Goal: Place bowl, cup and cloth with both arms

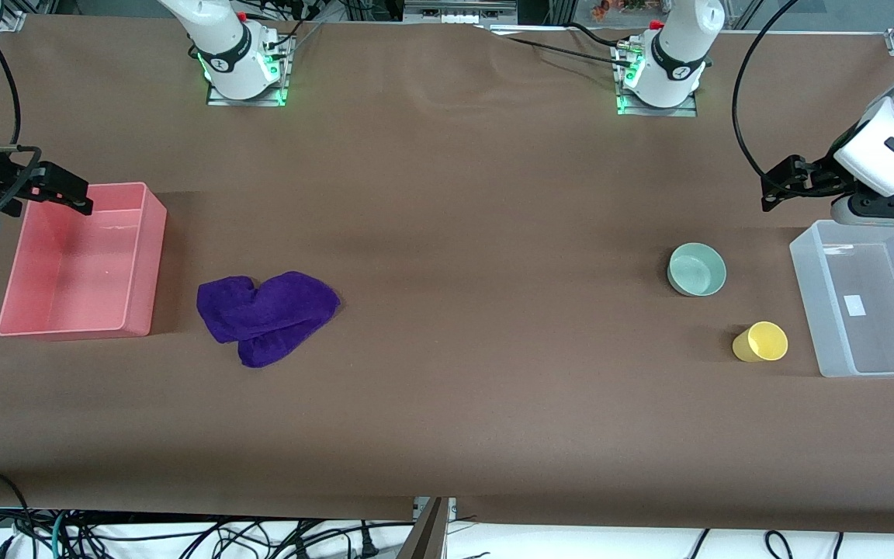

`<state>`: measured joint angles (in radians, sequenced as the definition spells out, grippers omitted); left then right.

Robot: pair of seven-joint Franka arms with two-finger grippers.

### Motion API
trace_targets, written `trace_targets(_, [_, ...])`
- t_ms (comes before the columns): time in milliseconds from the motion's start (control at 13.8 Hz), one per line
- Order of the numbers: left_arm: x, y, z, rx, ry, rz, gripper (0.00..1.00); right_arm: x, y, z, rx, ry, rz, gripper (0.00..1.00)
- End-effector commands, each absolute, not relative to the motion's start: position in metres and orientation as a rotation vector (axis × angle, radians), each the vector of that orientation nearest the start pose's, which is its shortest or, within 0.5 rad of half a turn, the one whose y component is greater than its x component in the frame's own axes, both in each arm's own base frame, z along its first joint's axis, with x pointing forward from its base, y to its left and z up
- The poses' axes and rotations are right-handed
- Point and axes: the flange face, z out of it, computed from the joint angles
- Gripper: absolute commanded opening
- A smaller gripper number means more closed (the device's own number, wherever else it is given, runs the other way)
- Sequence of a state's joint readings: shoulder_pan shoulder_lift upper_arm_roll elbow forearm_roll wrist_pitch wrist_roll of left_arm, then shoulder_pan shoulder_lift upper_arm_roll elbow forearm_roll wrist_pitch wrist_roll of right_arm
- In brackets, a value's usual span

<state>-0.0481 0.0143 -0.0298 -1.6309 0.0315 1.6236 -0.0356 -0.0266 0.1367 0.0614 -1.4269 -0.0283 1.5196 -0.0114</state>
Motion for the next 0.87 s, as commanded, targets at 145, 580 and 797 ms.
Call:
trace_targets(145, [0.564, -0.041, 0.598, -3.129, 0.063, 0.045, 1.0, 0.592, 0.014, 0.615, -3.162, -0.075, 0.067, 1.0])
trace_targets(580, [0.568, -0.042, 0.584, -3.126, 0.058, 0.104, 1.0, 0.592, 0.011, 0.615, -3.162, -0.075, 0.065, 1.0])
trace_targets(797, [0.565, -0.036, 0.556, -3.094, 0.049, 0.297, 1.0, 0.592, 0.011, 0.615, -3.164, -0.077, 0.065, 1.0])
